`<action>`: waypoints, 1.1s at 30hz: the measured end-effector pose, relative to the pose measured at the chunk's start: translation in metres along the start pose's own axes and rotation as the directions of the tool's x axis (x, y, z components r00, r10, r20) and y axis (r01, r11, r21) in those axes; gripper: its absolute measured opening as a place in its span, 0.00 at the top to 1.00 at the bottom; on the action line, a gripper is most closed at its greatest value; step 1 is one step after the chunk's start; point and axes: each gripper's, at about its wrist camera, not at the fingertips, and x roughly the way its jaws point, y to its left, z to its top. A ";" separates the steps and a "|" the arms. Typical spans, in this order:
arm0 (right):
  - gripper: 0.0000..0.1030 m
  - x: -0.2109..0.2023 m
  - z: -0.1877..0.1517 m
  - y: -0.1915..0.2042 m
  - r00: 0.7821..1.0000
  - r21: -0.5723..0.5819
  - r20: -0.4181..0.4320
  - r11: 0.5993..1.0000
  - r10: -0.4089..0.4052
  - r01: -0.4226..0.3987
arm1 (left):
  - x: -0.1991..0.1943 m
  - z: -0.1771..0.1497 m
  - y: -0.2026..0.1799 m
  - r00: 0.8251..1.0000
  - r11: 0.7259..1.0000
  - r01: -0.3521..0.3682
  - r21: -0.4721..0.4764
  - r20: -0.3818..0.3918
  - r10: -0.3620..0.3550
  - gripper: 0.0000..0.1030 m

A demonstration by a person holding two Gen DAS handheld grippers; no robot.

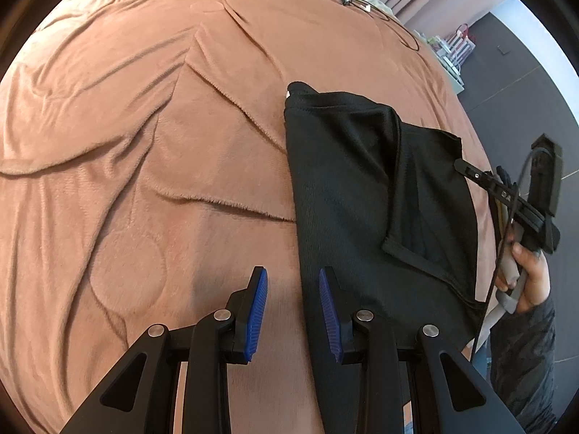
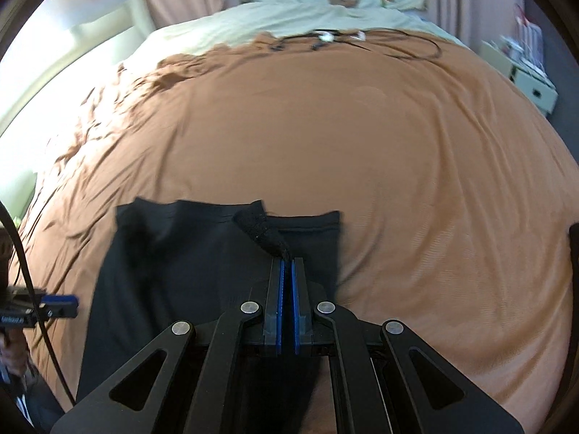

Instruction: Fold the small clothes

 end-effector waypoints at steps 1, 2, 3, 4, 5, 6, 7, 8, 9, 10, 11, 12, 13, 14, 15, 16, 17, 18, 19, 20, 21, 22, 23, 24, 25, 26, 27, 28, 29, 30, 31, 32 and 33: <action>1.00 0.003 0.001 -0.003 1.000 0.015 -0.002 1.000 -0.003 0.003 | 0.002 0.001 -0.001 1.000 1.000 0.000 0.000 -0.002 0.000 0.69; 1.00 0.007 0.003 -0.005 1.000 0.029 -0.004 1.000 -0.004 0.004 | 0.004 0.002 -0.002 1.000 1.000 -0.001 0.001 -0.004 0.001 0.69; 1.00 0.010 0.003 -0.007 1.000 0.041 -0.004 0.999 -0.006 0.006 | 0.005 0.003 -0.003 1.000 1.000 -0.002 0.003 -0.006 0.002 0.69; 1.00 0.012 0.003 -0.010 1.000 0.048 -0.005 0.999 -0.007 0.007 | 0.006 0.003 -0.004 1.000 1.000 -0.003 0.005 -0.008 0.003 0.69; 1.00 0.015 0.004 -0.011 1.000 0.054 -0.007 0.998 -0.015 0.015 | 0.008 0.003 -0.006 1.000 1.000 -0.005 0.008 -0.010 0.005 0.69; 1.00 0.017 0.004 -0.012 1.000 0.057 -0.009 0.998 -0.021 0.021 | 0.010 0.003 -0.006 1.000 1.000 -0.008 0.009 -0.012 0.008 0.69; 1.00 0.018 0.005 -0.013 0.999 0.066 -0.014 0.997 -0.035 0.035 | 0.012 0.003 -0.007 1.000 1.000 -0.012 0.011 -0.015 0.013 0.69; 0.99 0.018 0.005 -0.016 0.999 0.078 -0.016 0.996 -0.048 0.050 | 0.013 0.003 -0.008 1.000 1.000 -0.015 0.013 -0.017 0.015 0.69; 0.99 0.018 0.005 -0.017 0.998 0.096 -0.022 0.993 -0.061 0.063 | 0.014 0.003 -0.008 1.000 1.000 -0.017 0.013 -0.018 0.017 0.69; 0.99 0.018 0.004 -0.018 0.998 0.112 -0.025 0.992 -0.060 0.062 | 0.014 0.002 -0.008 1.000 1.000 -0.017 0.013 -0.019 0.017 0.69; 0.99 0.015 0.004 -0.018 0.998 0.121 -0.023 0.991 -0.051 0.053 | 0.015 0.002 -0.009 1.000 1.000 -0.017 0.011 -0.020 0.017 0.69; 0.99 0.011 0.003 -0.016 0.999 0.118 -0.020 0.992 -0.044 0.046 | 0.016 0.002 -0.009 1.000 1.000 -0.017 0.010 -0.019 0.017 0.69; 0.99 0.008 0.002 -0.013 0.999 0.104 -0.017 0.994 -0.040 0.042 | 0.017 0.002 -0.010 1.000 1.000 -0.018 0.010 -0.019 0.018 0.69; 0.98 0.004 -0.001 -0.006 0.999 0.073 -0.018 0.996 -0.042 0.043 | 0.018 0.002 -0.010 1.000 1.000 -0.019 0.008 -0.019 0.019 0.69; 0.94 0.002 -0.002 -0.002 0.998 0.042 -0.024 0.997 -0.059 0.060 | 0.018 0.002 -0.011 1.000 1.000 -0.018 0.007 -0.020 0.018 0.69; 0.89 0.000 -0.005 0.005 0.996 0.005 -0.031 0.997 -0.081 0.081 | 0.019 0.002 -0.011 1.000 1.000 -0.018 0.004 -0.021 0.018 0.69; 0.77 -0.003 -0.009 0.015 0.996 -0.040 -0.035 0.996 -0.086 0.084 | 0.019 0.002 -0.011 1.000 1.000 -0.018 0.003 -0.020 0.018 0.69; 0.59 -0.006 -0.012 0.021 0.996 -0.064 -0.034 0.995 -0.078 0.076 | 0.020 0.001 -0.012 1.000 1.000 -0.018 0.004 -0.017 0.018 0.69; 0.50 -0.010 -0.015 0.029 0.997 -0.093 -0.030 0.994 -0.067 0.064 | 0.020 0.001 -0.013 1.000 1.000 -0.019 0.005 -0.015 0.019 0.69; 0.39 -0.014 -0.018 0.035 0.998 -0.114 -0.024 0.992 -0.065 0.062 | 0.021 0.001 -0.014 1.000 1.000 -0.022 0.006 -0.015 0.022 0.69; 0.39 -0.018 -0.021 0.042 0.998 -0.140 -0.019 0.989 -0.060 0.057 | 0.023 0.001 -0.014 1.000 1.000 -0.025 0.005 -0.017 0.025 0.69; 0.39 -0.020 -0.023 0.047 0.998 -0.156 -0.020 0.986 -0.053 0.049 | 0.025 0.002 -0.014 0.999 1.000 -0.025 0.001 -0.020 0.025 0.69; 0.39 -0.022 -0.026 0.054 0.999 -0.177 -0.030 0.984 -0.036 0.030 | 0.027 0.003 -0.015 0.999 1.000 -0.024 -0.004 -0.023 0.024 0.69; 0.38 -0.024 -0.030 0.055 0.999 -0.194 -0.038 0.981 -0.023 0.015 | 0.028 0.003 -0.015 0.999 1.000 -0.024 -0.007 -0.024 0.024 0.69; 0.38 -0.026 -0.035 0.060 0.999 -0.216 -0.045 0.976 -0.017 0.007 | 0.029 0.004 -0.016 0.999 1.000 -0.026 -0.008 -0.024 0.026 0.69; 0.38 -0.026 -0.038 0.067 0.998 -0.246 -0.055 0.969 -0.017 0.003 | 0.030 0.005 -0.017 0.999 1.000 -0.027 -0.008 -0.022 0.026 0.69; 0.38 -0.025 -0.040 0.069 0.998 -0.270 -0.066 0.963 -0.021 0.003 | 0.031 0.005 -0.018 0.999 1.000 -0.028 -0.006 -0.021 0.027 0.69; 0.36 -0.023 -0.042 0.072 0.996 -0.286 -0.078 0.958 -0.029 0.005 | 0.032 0.006 -0.019 0.999 1.000 -0.029 -0.003 -0.020 0.029 0.69; 0.27 -0.021 -0.044 0.076 0.995 -0.303 -0.091 0.953 -0.034 0.005 | 0.031 0.004 -0.019 0.999 1.000 -0.030 0.000 -0.019 0.030 0.69; 0.20 -0.020 -0.047 0.082 0.994 -0.332 -0.100 0.943 -0.035 0.000 | 0.032 0.004 -0.019 0.999 0.999 -0.032 0.004 -0.019 0.032 0.69; 0.20 -0.020 -0.049 0.089 0.994 -0.361 -0.101 0.933 -0.039 -0.001 | 0.032 0.003 -0.019 0.999 0.999 -0.034 0.007 -0.018 0.034 0.69; 0.20 -0.019 -0.051 0.097 0.994 -0.394 -0.103 0.919 -0.046 0.002 | 0.033 0.003 -0.020 0.999 0.999 -0.035 0.009 -0.017 0.036 0.69; 0.20 -0.018 -0.052 0.105 0.993 -0.415 -0.103 0.910 -0.051 0.003 | 0.033 0.002 -0.019 0.999 0.999 -0.034 0.005 -0.016 0.034 0.69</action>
